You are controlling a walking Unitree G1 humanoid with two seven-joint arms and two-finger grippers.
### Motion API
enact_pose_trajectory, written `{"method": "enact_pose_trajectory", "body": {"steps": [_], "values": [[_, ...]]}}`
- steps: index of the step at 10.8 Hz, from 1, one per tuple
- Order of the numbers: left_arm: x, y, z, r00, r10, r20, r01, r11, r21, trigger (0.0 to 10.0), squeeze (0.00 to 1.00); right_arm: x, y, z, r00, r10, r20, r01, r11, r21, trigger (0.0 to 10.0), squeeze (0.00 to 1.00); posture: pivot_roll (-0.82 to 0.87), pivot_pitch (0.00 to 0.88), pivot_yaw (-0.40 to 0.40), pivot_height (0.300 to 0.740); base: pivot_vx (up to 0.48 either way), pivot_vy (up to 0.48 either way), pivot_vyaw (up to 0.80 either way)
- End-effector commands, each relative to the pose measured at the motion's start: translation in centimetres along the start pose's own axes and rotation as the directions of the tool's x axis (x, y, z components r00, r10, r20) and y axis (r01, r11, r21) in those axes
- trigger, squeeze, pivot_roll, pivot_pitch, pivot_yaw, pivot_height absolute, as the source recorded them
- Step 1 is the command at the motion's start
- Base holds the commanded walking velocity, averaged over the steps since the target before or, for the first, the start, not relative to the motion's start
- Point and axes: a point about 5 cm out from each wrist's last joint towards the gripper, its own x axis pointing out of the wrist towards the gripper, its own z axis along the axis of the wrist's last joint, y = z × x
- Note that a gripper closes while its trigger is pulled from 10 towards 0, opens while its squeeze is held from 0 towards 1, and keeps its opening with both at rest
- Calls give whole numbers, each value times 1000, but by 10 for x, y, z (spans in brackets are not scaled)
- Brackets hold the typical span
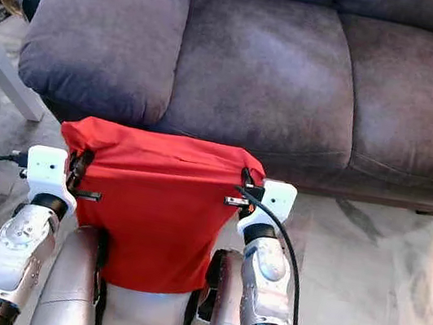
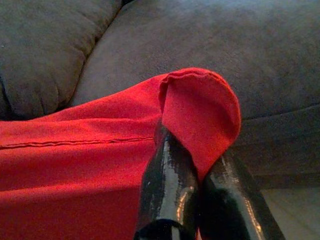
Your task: Move the pillow to the sofa from floor
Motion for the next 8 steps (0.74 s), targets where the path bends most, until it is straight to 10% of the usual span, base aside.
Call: {"method": "enact_pose_trajectory", "body": {"steps": [1, 8], "values": [[4, 22, 23, 991, 74, 109, -77, 997, 27, 10000, 0, -7, -23, 6, 991, -121, 51, 121, 993, 5, 10000, 0, 164, 178, -76, 592, 0, 0, 0], [11, 16, 21, 993, 55, 106, -56, 998, 9, 10000, 0, -1, -21, 6, 990, -132, 54, 131, 991, 16, 10000, 0, 168, 129, -68, 592, 0, 0, 0]]}}
